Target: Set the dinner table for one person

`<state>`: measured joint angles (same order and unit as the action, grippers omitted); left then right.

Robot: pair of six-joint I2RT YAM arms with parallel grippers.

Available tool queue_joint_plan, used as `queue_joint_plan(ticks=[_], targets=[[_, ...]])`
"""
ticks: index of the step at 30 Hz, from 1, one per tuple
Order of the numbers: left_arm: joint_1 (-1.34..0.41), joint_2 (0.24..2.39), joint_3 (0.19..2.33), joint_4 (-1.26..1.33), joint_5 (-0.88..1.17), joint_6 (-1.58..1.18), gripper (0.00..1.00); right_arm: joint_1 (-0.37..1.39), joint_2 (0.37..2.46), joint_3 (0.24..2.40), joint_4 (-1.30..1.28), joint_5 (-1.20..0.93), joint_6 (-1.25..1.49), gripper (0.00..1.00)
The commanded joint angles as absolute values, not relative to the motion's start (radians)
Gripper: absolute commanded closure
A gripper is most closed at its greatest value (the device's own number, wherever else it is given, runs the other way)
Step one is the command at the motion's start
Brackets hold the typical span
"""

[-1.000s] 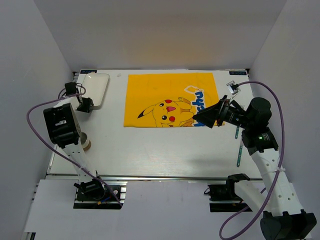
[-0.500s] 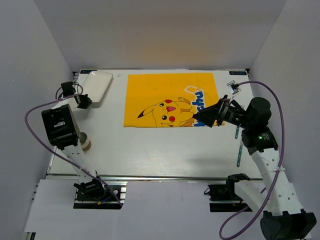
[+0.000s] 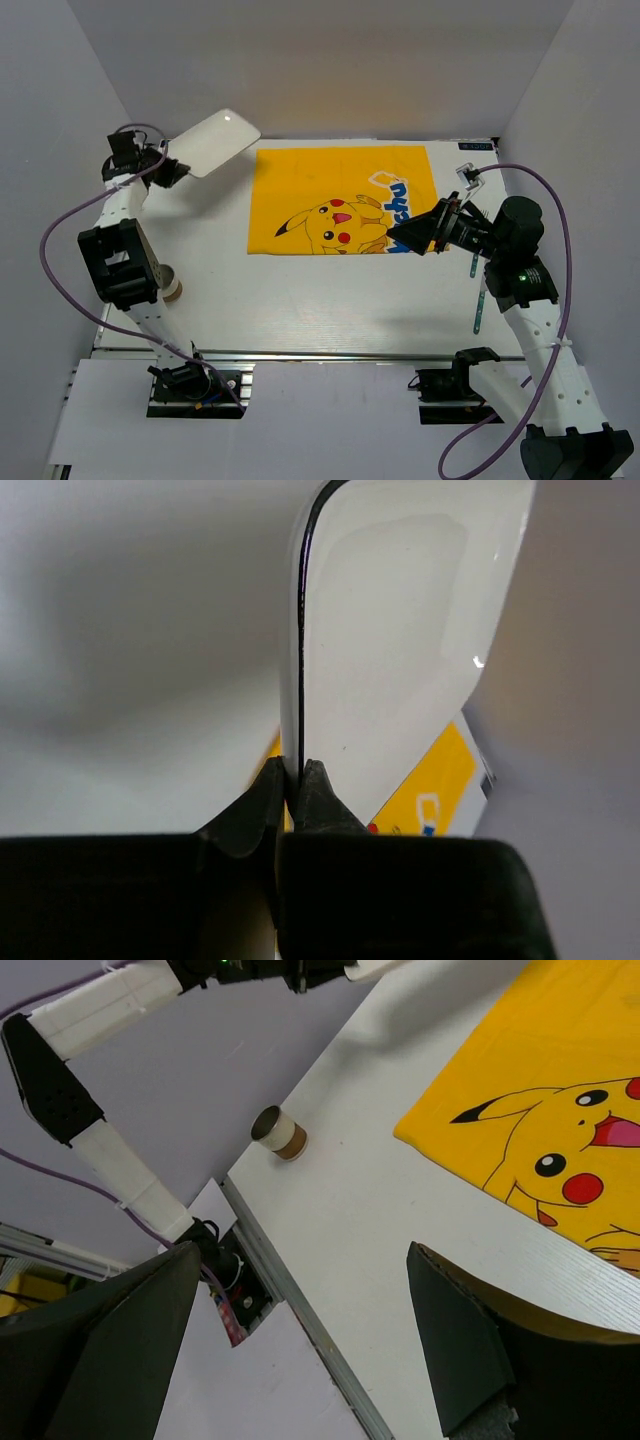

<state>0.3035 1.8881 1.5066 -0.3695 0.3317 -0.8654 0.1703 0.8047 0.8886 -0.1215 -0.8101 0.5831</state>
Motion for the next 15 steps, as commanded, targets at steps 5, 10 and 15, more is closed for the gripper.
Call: queue_joint_plan(ticks=[5, 10, 15], targets=[[0.22, 1.954, 1.828, -0.309, 0.879, -0.773, 1.0, 0.167, 0.796, 0.934, -0.167, -0.749, 0.519, 0.11], [0.108, 2.08, 2.055, -0.462, 0.908, -0.673, 1.0, 0.167, 0.814, 0.966, -0.245, -0.681, 0.482, 0.11], [0.02, 2.167, 2.178, -0.578, 0.87, -0.643, 1.0, 0.166, 0.81, 0.98, -0.287, -0.657, 0.472, 0.11]])
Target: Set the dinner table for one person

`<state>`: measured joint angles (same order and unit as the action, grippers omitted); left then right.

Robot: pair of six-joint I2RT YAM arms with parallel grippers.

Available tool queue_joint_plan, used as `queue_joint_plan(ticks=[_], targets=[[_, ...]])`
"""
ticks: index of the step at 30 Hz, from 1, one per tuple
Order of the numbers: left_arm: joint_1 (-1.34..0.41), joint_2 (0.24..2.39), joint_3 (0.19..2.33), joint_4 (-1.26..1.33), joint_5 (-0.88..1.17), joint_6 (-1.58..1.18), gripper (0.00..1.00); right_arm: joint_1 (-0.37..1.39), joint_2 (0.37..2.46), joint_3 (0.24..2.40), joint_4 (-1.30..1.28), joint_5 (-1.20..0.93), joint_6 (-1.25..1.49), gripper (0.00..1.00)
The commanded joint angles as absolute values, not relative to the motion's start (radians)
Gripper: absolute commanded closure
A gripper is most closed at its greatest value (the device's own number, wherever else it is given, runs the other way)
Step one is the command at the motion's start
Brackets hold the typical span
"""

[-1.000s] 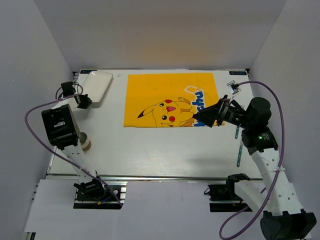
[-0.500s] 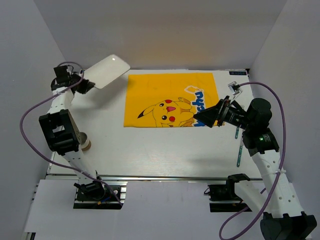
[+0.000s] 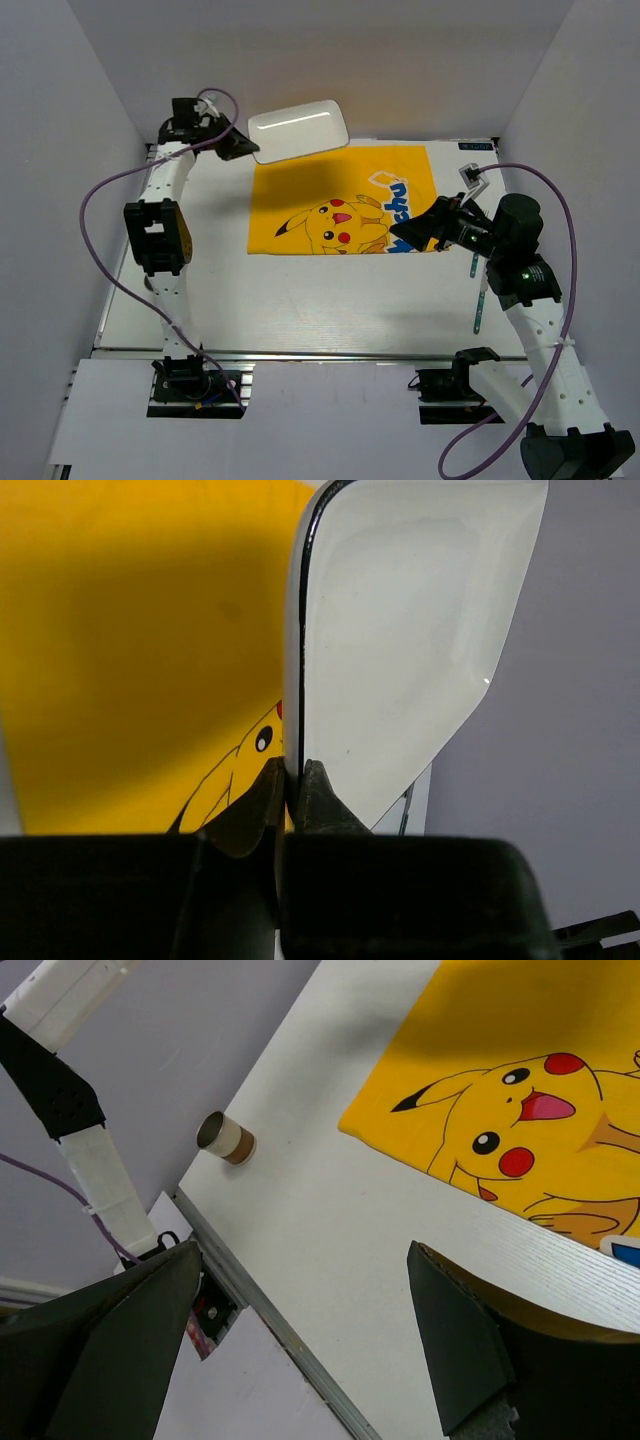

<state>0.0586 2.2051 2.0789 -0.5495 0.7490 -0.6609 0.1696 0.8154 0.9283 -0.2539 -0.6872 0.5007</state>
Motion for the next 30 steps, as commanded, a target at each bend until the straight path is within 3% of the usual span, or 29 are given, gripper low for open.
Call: queue_joint_plan(ticks=[1, 12, 17, 30], targets=[[-0.007, 2.181, 2.18, -0.578, 0.861, -0.643, 1.0, 0.167, 0.807, 0.985, -0.302, -0.652, 0.465, 0.11], [-0.181, 2.238, 2.1, -0.441, 0.827, -0.712, 1.0, 0.166, 0.785, 1.012, -0.38, -0.609, 0.419, 0.11], [-0.245, 2.307, 2.164, -0.434, 0.815, -0.73, 1.0, 0.166, 0.784, 1.008, -0.391, -0.597, 0.41, 0.11], [-0.265, 2.376, 2.092, -0.367, 0.816, -0.736, 1.0, 0.166, 0.767, 0.988, -0.41, -0.578, 0.393, 0.11]])
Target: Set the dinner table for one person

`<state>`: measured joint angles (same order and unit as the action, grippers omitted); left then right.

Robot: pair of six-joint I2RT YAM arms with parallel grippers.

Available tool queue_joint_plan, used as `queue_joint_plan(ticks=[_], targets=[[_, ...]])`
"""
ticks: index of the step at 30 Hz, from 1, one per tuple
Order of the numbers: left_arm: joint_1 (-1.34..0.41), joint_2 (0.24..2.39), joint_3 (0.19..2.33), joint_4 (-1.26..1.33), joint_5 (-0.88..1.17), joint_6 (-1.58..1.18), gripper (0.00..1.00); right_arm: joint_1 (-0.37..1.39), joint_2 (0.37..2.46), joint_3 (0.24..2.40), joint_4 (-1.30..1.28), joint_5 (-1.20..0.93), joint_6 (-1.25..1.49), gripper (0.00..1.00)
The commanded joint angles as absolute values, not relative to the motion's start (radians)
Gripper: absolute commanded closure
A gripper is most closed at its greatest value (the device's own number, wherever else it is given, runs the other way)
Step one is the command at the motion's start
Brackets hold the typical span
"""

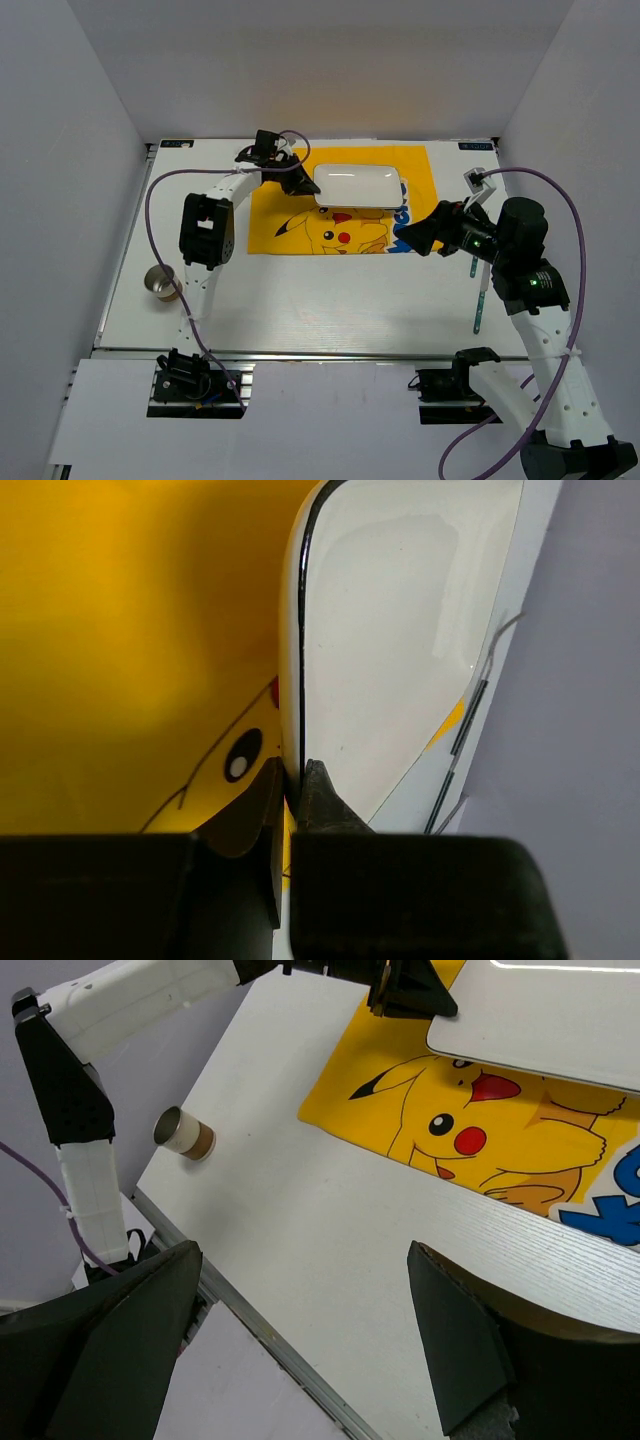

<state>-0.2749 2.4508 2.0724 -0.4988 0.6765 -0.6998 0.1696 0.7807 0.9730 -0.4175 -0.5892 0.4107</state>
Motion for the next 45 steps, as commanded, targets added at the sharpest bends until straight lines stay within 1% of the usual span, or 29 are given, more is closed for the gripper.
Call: queue_joint_plan(ticks=[1, 2, 13, 21, 31, 34, 40, 45], targets=[[-0.265, 2.379, 2.092, -0.37, 0.818, -0.73, 1.0, 0.167, 0.767, 0.988, -0.41, -0.58, 0.393, 0.11], [-0.265, 2.382, 2.092, -0.374, 0.818, -0.727, 1.0, 0.149, 0.767, 0.986, -0.41, -0.58, 0.393, 0.11], [-0.233, 2.353, 2.022, -0.342, 0.85, -0.709, 1.0, 0.166, 0.776, 0.974, -0.396, -0.592, 0.402, 0.11], [-0.224, 2.347, 2.008, -0.325, 0.891, -0.701, 1.0, 0.166, 0.782, 0.966, -0.379, -0.604, 0.416, 0.11], [-0.186, 2.365, 2.034, -0.324, 0.965, -0.686, 1.0, 0.167, 0.79, 0.96, -0.367, -0.618, 0.429, 0.11], [-0.186, 2.394, 2.066, -0.348, 0.968, -0.68, 1.0, 0.167, 0.793, 0.956, -0.36, -0.626, 0.437, 0.11], [-0.186, 2.408, 2.066, -0.345, 0.969, -0.675, 1.0, 0.166, 0.796, 0.957, -0.36, -0.627, 0.437, 0.11], [-0.186, 2.45, 2.131, -0.373, 1.017, -0.66, 1.0, 0.166, 0.796, 0.956, -0.359, -0.63, 0.439, 0.11]])
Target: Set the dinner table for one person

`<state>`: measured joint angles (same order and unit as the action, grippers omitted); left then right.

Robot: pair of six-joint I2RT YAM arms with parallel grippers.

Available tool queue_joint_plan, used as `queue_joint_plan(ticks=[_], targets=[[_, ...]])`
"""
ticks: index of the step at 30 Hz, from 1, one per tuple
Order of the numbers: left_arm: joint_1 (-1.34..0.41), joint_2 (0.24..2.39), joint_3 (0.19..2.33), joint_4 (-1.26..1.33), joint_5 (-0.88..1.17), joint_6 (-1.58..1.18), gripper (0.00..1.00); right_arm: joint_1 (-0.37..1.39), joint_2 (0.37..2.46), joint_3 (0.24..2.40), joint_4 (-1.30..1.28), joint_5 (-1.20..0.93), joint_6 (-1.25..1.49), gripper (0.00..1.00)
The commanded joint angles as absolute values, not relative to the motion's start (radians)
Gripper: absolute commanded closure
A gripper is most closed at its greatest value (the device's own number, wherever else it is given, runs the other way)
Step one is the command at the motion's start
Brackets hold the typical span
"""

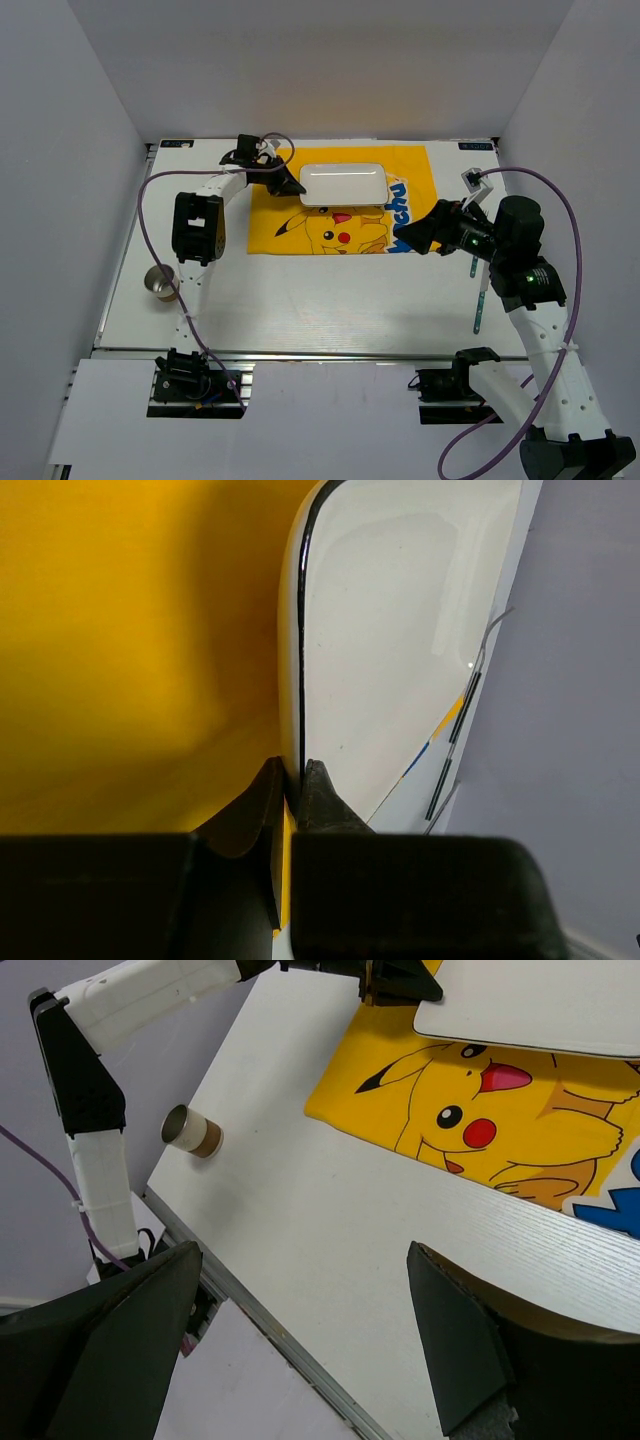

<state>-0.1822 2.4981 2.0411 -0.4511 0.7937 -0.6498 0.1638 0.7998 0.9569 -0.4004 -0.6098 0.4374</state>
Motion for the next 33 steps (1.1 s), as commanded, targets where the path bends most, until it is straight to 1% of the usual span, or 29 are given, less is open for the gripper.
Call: queue_joint_plan(ticks=[1, 11, 19, 20, 22, 23, 24, 26, 27, 28, 29, 30, 33], targets=[[-0.186, 2.451, 2.128, -0.37, 1.023, -0.658, 1.0, 0.167, 0.798, 0.954, -0.359, -0.629, 0.439, 0.11], [-0.186, 2.47, 2.118, -0.38, 1.052, -0.644, 1.0, 0.164, 0.801, 0.953, -0.356, -0.632, 0.439, 0.11], [-0.186, 2.47, 2.08, -0.393, 1.023, -0.632, 1.0, 0.164, 0.804, 0.948, -0.353, -0.632, 0.439, 0.11], [-0.186, 2.471, 2.079, -0.393, 1.022, -0.632, 0.96, 0.164, 0.805, 0.948, -0.353, -0.634, 0.439, 0.11], [-0.186, 2.477, 2.083, -0.397, 1.023, -0.632, 0.92, 0.167, 0.807, 0.95, -0.353, -0.635, 0.437, 0.11], [-0.186, 2.474, 2.082, -0.402, 1.016, -0.632, 0.89, 0.167, 0.804, 0.95, -0.354, -0.635, 0.437, 0.11], [-0.186, 2.471, 2.076, -0.405, 1.014, -0.634, 0.8, 0.164, 0.804, 0.95, -0.354, -0.632, 0.434, 0.11], [-0.186, 2.445, 2.056, -0.405, 0.996, -0.635, 0.71, 0.167, 0.805, 0.95, -0.354, -0.632, 0.436, 0.11], [-0.186, 2.435, 2.042, -0.393, 0.989, -0.635, 0.62, 0.167, 0.807, 0.95, -0.351, -0.63, 0.436, 0.11], [-0.186, 2.421, 2.013, -0.388, 0.973, -0.635, 0.39, 0.164, 0.81, 0.95, -0.351, -0.63, 0.436, 0.11], [-0.186, 2.395, 1.999, -0.376, 0.965, -0.635, 0.31, 0.167, 0.811, 0.95, -0.351, -0.63, 0.436, 0.11], [-0.186, 2.385, 1.987, -0.374, 0.957, -0.637, 0.02, 0.169, 0.81, 0.95, -0.351, -0.63, 0.434, 0.11], [-0.186, 2.349, 1.964, -0.387, 0.933, -0.638, 0.02, 0.164, 0.818, 0.945, -0.342, -0.629, 0.437, 0.11]])
